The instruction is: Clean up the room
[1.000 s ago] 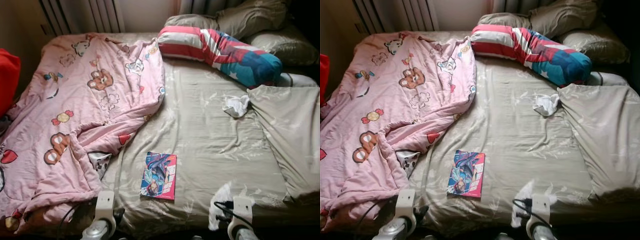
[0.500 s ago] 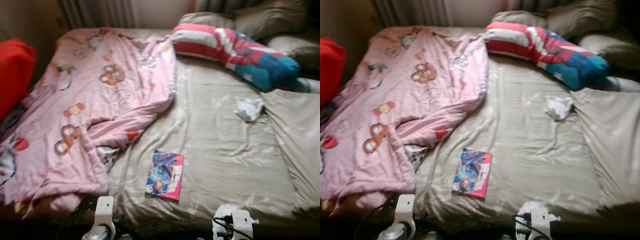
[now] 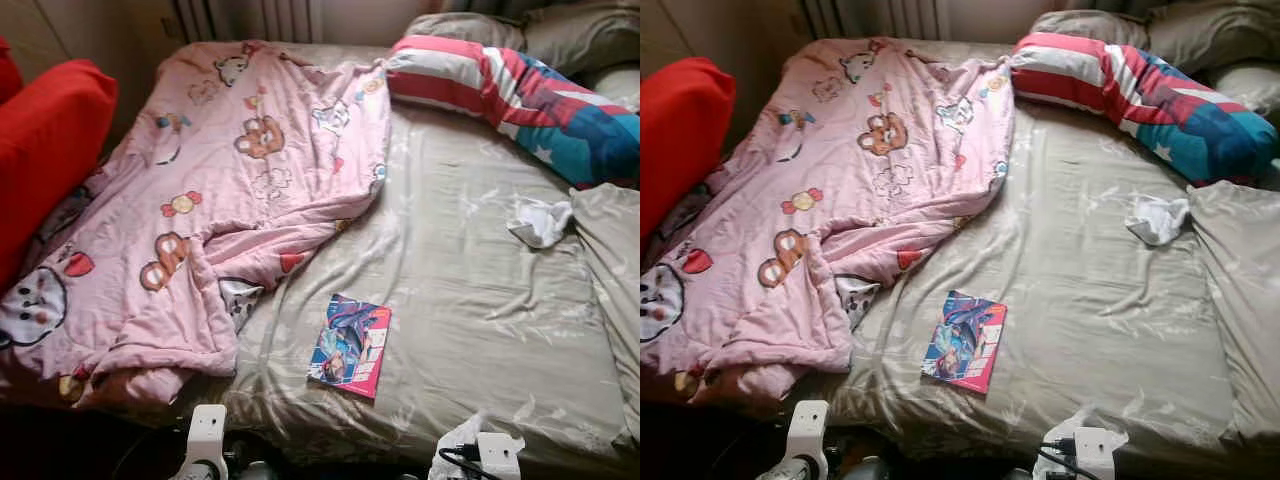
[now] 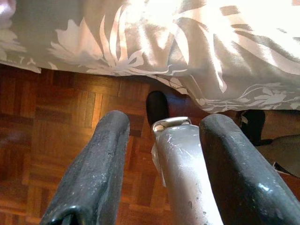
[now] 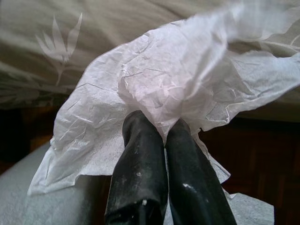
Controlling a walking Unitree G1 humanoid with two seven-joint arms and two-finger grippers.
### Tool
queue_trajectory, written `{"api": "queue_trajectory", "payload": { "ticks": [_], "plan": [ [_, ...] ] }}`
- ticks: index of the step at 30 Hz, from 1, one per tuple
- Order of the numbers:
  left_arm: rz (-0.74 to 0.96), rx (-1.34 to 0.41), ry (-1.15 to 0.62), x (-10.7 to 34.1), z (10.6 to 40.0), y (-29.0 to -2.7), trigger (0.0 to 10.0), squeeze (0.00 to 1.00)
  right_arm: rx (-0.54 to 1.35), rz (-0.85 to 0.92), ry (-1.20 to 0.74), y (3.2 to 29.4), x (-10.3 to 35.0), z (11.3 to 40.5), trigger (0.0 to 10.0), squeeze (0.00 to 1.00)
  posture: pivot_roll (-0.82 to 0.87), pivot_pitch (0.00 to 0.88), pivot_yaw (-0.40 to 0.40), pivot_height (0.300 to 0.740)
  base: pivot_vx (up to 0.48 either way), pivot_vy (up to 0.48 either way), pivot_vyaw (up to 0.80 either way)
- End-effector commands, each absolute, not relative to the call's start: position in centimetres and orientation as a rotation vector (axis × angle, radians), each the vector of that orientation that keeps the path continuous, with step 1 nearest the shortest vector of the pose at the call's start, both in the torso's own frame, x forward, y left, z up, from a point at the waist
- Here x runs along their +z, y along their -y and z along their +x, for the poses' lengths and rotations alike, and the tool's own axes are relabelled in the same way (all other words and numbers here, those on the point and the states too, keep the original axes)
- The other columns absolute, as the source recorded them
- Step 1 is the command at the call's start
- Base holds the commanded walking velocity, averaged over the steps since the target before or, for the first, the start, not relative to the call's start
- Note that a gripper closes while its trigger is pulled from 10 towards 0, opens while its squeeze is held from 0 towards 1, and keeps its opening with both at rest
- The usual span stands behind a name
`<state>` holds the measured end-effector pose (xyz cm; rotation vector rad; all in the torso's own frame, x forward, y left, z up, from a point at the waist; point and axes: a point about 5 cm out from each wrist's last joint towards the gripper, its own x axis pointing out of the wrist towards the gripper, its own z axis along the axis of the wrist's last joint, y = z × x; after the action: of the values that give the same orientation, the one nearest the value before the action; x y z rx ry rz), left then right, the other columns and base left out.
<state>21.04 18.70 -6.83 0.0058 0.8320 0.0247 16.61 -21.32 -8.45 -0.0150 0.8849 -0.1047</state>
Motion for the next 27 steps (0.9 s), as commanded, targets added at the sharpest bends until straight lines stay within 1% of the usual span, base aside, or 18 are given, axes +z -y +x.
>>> {"api": "queue_trajectory", "payload": {
  "ticks": [1, 6, 11, 14, 18, 21, 25, 27],
  "plan": [
    [0.006, 0.030, -0.879, -7.6, 19.8, -18.8, 10.0, 0.00, -0.107, -0.001, -0.918, 20.8, -9.0, 15.7, 10.0, 0.00, -0.03, 0.240, -0.009, 0.740, 0.000, 0.000, 0.00],
    [0.005, 0.029, -0.882, -7.6, 19.7, -18.8, 10.0, 0.00, -0.090, 0.006, -0.905, 19.1, -8.9, 16.6, 10.0, 0.00, -0.03, 0.240, -0.008, 0.740, 0.000, 0.000, 0.00],
    [0.011, 0.025, -0.888, -7.7, 19.6, -18.8, 10.0, 0.00, -0.078, 0.007, -0.903, 17.9, -8.9, 17.0, 10.0, 0.00, -0.03, 0.239, -0.006, 0.740, 0.000, 0.000, 0.00],
    [0.015, 0.022, -0.889, -7.7, 19.5, -18.9, 10.0, 0.00, -0.081, 0.007, -0.903, 18.2, -8.9, 16.9, 10.0, 0.00, -0.03, 0.239, -0.004, 0.740, -0.165, 0.000, 0.00],
    [0.020, 0.023, -0.895, -7.7, 19.4, -18.9, 10.0, 0.00, -0.111, 0.001, -0.908, 21.0, -8.7, 16.2, 10.0, 0.00, -0.03, 0.234, -0.001, 0.740, -0.249, 0.000, 0.00],
    [0.022, 0.026, -0.896, -7.8, 19.4, -19.0, 10.0, 0.00, -0.120, -0.001, -0.912, 21.7, -8.7, 15.9, 10.0, 0.00, -0.03, 0.232, 0.000, 0.740, -0.247, 0.000, 0.00],
    [0.019, 0.031, -0.894, -7.8, 19.4, -19.1, 10.0, 0.00, -0.119, -0.002, -0.915, 21.6, -8.8, 15.9, 10.0, 0.00, -0.03, 0.232, 0.000, 0.740, -0.251, 0.000, 0.00],
    [0.016, 0.036, -0.895, -7.8, 19.3, -19.1, 10.0, 0.00, -0.107, 0.000, -0.918, 20.4, -9.0, 15.9, 10.0, 0.00, -0.03, 0.222, 0.001, 0.740, -0.255, 0.000, 0.00]
  ]
}}
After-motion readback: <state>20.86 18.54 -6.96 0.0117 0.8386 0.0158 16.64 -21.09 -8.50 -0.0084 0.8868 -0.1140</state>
